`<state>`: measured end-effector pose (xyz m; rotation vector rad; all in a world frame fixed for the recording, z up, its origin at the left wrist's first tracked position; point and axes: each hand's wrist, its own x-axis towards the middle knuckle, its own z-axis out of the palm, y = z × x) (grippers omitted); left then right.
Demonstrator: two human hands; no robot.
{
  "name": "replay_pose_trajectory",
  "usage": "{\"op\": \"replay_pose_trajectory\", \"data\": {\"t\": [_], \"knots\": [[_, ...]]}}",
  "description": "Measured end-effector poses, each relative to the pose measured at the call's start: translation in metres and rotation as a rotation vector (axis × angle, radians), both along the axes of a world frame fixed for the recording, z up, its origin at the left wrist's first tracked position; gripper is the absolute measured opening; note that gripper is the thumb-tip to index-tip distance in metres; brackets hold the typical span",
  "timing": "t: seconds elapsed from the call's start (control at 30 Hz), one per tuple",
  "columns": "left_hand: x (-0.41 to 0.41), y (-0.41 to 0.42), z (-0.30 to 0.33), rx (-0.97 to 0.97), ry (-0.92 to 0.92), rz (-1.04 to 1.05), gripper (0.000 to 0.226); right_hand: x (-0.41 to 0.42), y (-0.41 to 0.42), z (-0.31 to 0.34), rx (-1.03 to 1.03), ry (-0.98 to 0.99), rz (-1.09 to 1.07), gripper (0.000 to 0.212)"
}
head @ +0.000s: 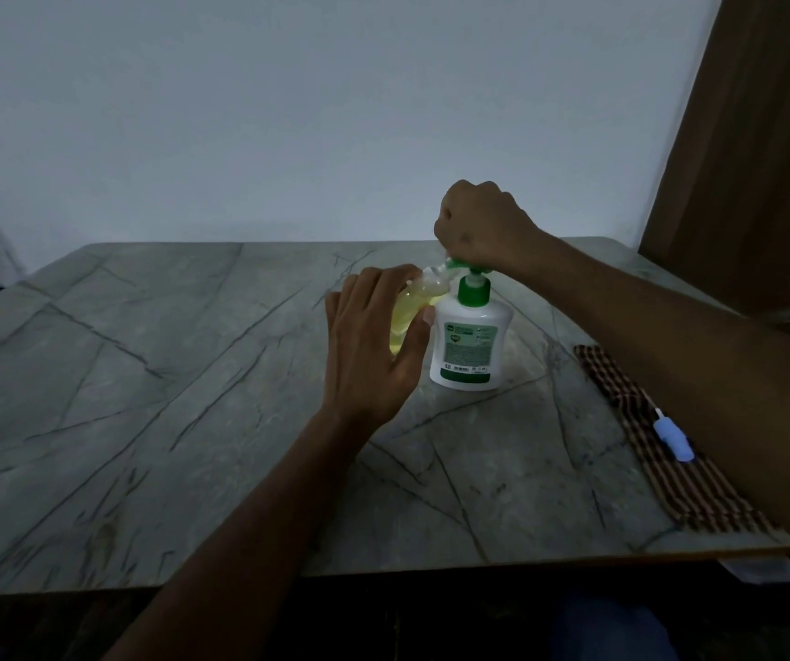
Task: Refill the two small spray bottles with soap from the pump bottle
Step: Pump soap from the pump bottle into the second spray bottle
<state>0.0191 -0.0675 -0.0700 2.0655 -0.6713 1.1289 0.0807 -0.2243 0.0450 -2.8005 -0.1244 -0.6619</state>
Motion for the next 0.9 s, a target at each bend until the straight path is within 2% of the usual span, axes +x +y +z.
{"op": "replay_pose_trajectory", "data": {"t": [0.7, 0.9], "knots": [[0.0000, 0.0005, 0.0006, 0.015, -0.003, -0.004, 0.032, 0.0027, -0.0013, -0.0045, -0.002, 0.001, -0.015, 0.018], [-0.0015, -0.0004, 0.0009, 0.008, -0.011, -0.007, 0.031, 0.0036, -0.0037, -0.0047, 0.065, 0.008, -0.019, 0.018]]}}
